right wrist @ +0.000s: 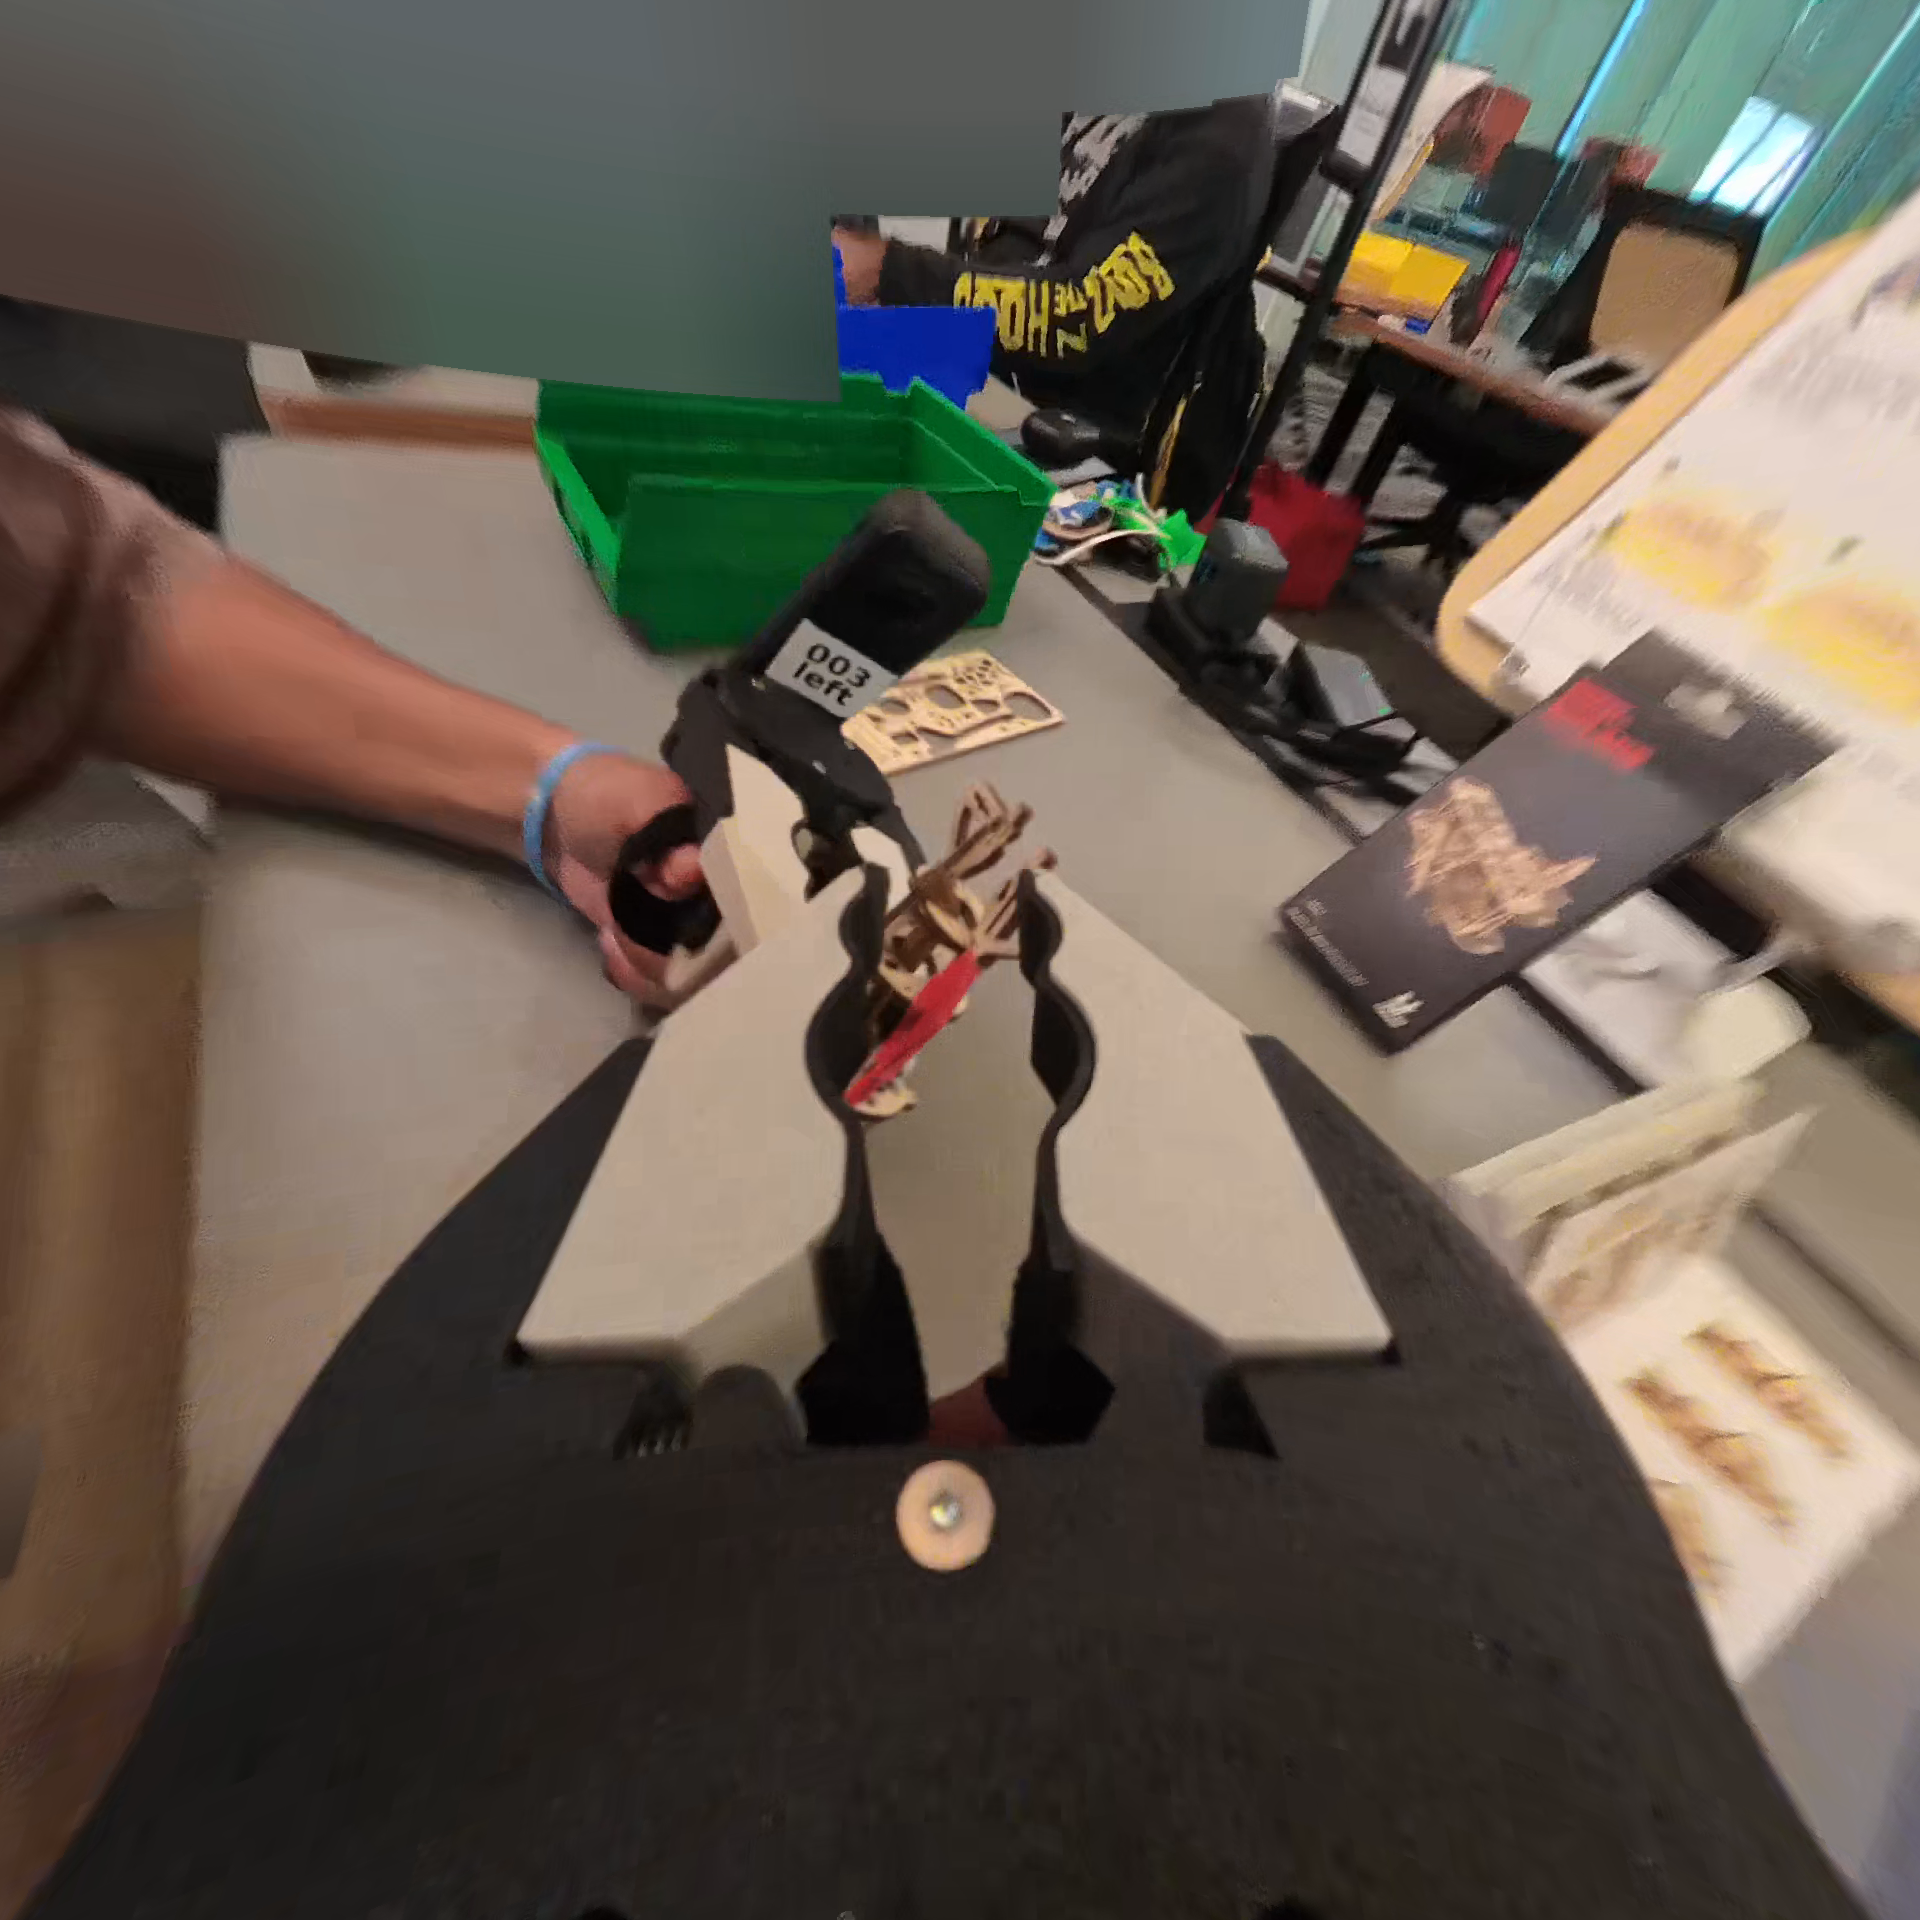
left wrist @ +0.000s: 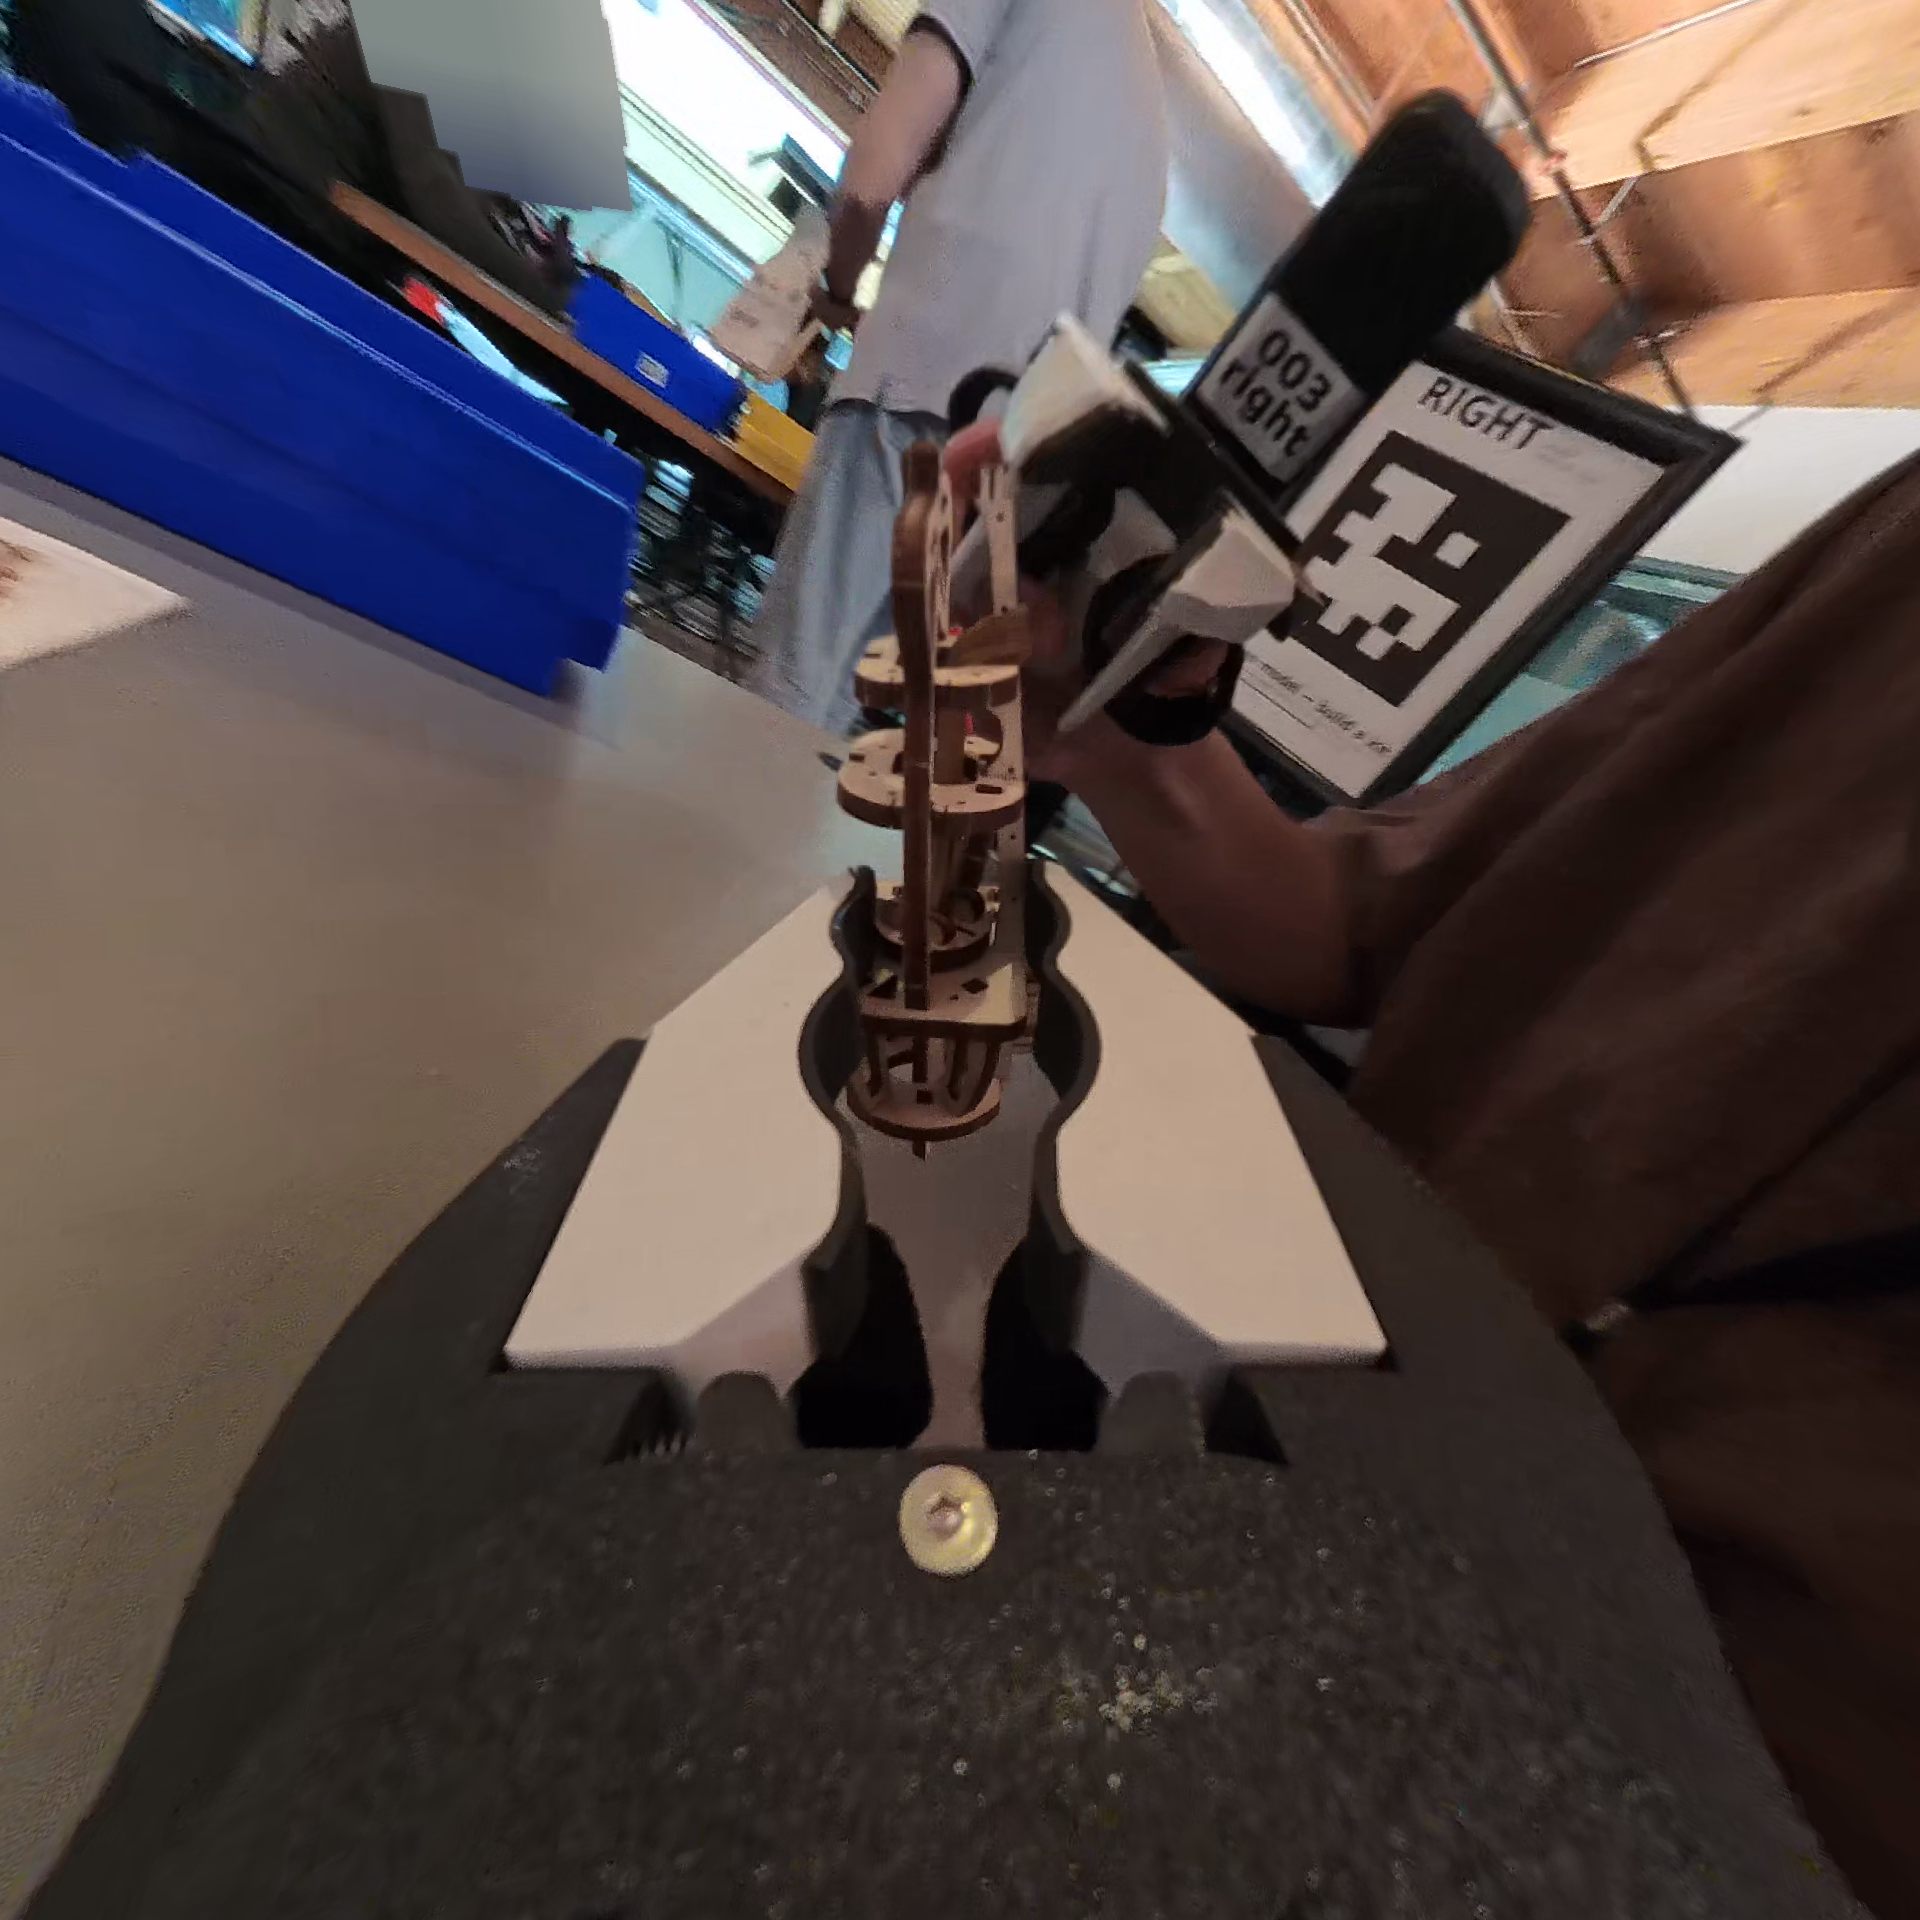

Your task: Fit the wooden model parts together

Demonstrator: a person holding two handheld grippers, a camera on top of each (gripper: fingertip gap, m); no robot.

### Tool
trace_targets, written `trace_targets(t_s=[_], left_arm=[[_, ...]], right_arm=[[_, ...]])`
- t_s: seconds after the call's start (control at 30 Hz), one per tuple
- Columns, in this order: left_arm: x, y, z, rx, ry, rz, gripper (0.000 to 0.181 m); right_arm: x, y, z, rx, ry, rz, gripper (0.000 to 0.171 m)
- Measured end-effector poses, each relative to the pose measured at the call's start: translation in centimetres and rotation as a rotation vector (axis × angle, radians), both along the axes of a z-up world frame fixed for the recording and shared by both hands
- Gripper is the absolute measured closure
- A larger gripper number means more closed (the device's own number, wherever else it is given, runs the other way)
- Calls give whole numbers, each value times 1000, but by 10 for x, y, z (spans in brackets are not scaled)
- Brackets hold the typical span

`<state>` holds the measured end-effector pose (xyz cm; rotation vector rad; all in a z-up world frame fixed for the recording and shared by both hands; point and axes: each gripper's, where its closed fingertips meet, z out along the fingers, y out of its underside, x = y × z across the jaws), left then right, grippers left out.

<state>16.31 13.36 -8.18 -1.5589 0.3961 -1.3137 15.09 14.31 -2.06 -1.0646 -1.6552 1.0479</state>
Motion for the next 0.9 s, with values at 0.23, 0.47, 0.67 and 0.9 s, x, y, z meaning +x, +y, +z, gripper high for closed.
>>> trace_targets(t_s=[0.23, 0.47, 0.67, 0.9], left_arm=[[18, -11, -13, -57, 50, -114, 156], [28, -18, -18, -15, 138, -130, 156], [29, -16, -22, -26, 169, -119, 156], [30, -14, -25, -27, 202, -100, 156]], right_arm=[[8, -8, -25, 177, -249, 44, 159], [12, -17, -33, -64, -299, 151, 159], [13, -19, -40, 12, -345, 141, 157], [12, -18, -48, 78, -402, 100, 161]])
